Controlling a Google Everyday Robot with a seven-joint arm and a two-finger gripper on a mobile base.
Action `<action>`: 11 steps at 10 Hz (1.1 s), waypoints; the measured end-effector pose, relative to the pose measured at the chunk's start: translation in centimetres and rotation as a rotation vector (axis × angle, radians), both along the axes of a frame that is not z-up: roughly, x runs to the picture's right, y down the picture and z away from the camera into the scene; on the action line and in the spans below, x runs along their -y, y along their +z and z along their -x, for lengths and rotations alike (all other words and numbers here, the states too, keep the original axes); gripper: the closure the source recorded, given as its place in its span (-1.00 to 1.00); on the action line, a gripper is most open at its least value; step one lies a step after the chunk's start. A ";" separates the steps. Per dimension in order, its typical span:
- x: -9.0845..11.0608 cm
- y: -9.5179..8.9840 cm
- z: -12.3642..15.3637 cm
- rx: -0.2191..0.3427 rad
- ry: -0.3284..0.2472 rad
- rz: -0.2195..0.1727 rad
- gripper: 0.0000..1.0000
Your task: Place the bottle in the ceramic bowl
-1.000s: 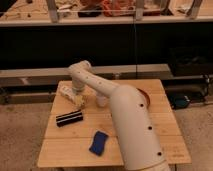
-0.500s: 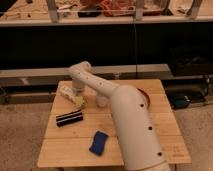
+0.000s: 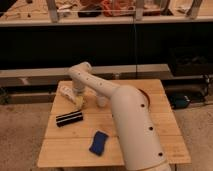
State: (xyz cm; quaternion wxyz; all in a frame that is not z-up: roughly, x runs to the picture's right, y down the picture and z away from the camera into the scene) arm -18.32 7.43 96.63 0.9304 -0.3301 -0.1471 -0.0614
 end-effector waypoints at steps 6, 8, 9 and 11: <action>-0.5 -0.2 -0.3 0.005 -0.006 0.004 -0.39; -0.6 -0.3 -0.4 0.007 -0.008 0.005 -0.10; -0.7 -0.4 -0.3 0.008 -0.012 0.006 0.14; -0.6 -0.6 -0.3 0.009 -0.013 0.007 0.48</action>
